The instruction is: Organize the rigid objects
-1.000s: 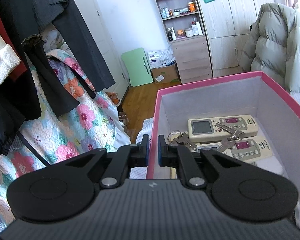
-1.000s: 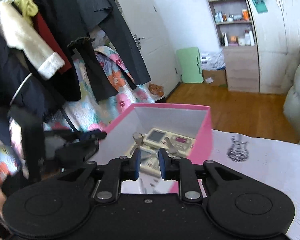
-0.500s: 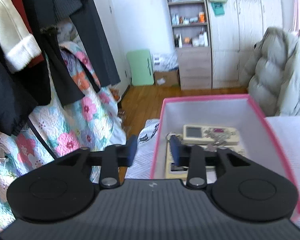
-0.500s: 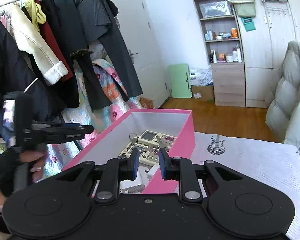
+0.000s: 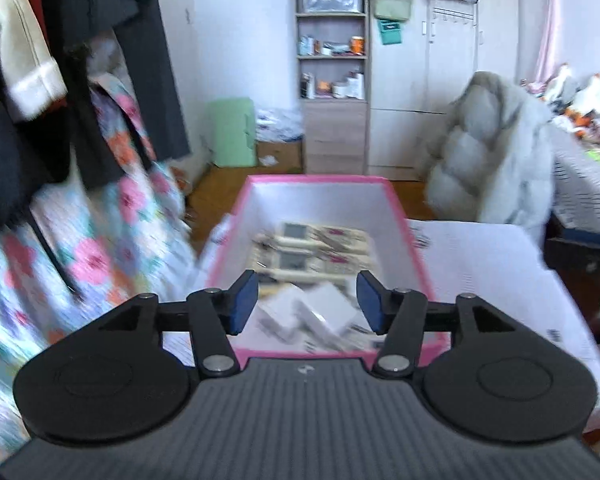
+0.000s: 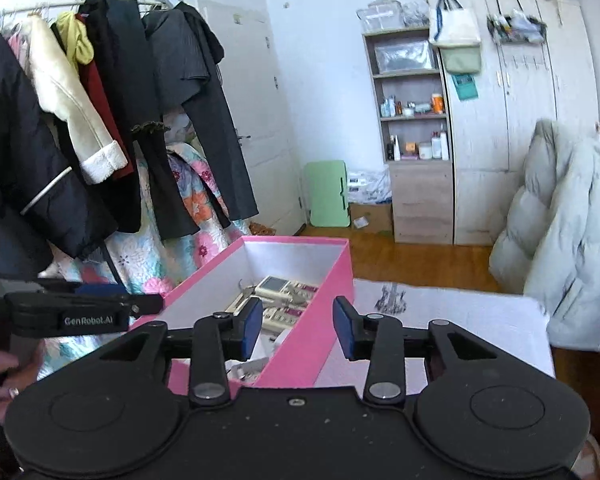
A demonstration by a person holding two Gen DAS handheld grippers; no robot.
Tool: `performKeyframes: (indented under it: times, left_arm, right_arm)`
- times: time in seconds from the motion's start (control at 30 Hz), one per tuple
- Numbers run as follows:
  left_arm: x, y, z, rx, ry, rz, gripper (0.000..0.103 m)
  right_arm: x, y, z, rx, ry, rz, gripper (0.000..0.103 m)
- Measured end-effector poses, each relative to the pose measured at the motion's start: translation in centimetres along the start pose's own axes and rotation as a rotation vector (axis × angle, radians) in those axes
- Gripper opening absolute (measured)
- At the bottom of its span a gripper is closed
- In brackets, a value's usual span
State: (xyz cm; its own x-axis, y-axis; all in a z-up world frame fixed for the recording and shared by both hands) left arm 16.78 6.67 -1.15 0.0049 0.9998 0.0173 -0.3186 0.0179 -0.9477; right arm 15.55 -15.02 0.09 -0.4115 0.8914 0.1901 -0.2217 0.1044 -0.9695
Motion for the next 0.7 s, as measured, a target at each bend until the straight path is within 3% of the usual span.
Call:
performKeyframes:
  times: [0.1, 0.27, 0.37, 0.47, 0.5, 0.53, 0.57, 0.7]
  left_arm:
    - [-1.0, 0.6, 0.5, 0.008, 0.024, 0.023, 0.058]
    - [-1.7, 1.9, 0.5, 0.044, 0.032, 0.032, 0.064]
    - [-1.6, 2.4, 0.5, 0.066, 0.034, 0.04, 0.078]
    - [-1.7, 3.0, 0.7, 0.087, 0.017, 0.019, 0.084]
    - [-1.7, 3.2, 0.7, 0.091, 0.005, 0.006, 0.089]
    - [-1.8, 3.2, 0.8, 0.09, -0.008, -0.002, 0.092]
    - [-1.7, 3.4, 0.9, 0.089, -0.026, -0.012, 0.095]
    - [-1.7, 3.9, 1.2, 0.113, -0.064, -0.045, 0.096]
  right_arm:
    - [-0.5, 0.3, 0.8, -0.001, 0.043, 0.024, 0.047]
    - [-1.4, 0.6, 2.2, -0.009, 0.136, 0.119, 0.064]
    - [-2.9, 0.6, 2.8, -0.008, 0.186, 0.096, 0.069]
    - [-3.9, 1.0, 3.3, -0.009, 0.209, 0.036, 0.075]
    - [-4.1, 1.0, 3.3, -0.013, 0.215, 0.015, 0.081]
    - [-4.2, 1.0, 3.4, -0.012, 0.228, -0.014, 0.098]
    - [-4.4, 1.2, 3.5, -0.007, 0.242, -0.032, 0.103]
    - [-4.9, 0.8, 4.4, -0.037, 0.272, -0.05, 0.103]
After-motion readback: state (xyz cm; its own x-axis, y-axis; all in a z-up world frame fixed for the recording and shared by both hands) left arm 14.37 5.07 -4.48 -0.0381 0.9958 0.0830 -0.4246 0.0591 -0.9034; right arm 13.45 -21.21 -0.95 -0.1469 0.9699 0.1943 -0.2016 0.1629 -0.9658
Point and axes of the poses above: each gripper's, at about its wrist camera, not at the fingertips, and z roughly against the way its jaws point, x to its left, y to its underside, the point moved 10 cm from there along -z, roughly the way its jaws point, and after that the axes turned 14 degrees about -x, right-handed, at the moved point
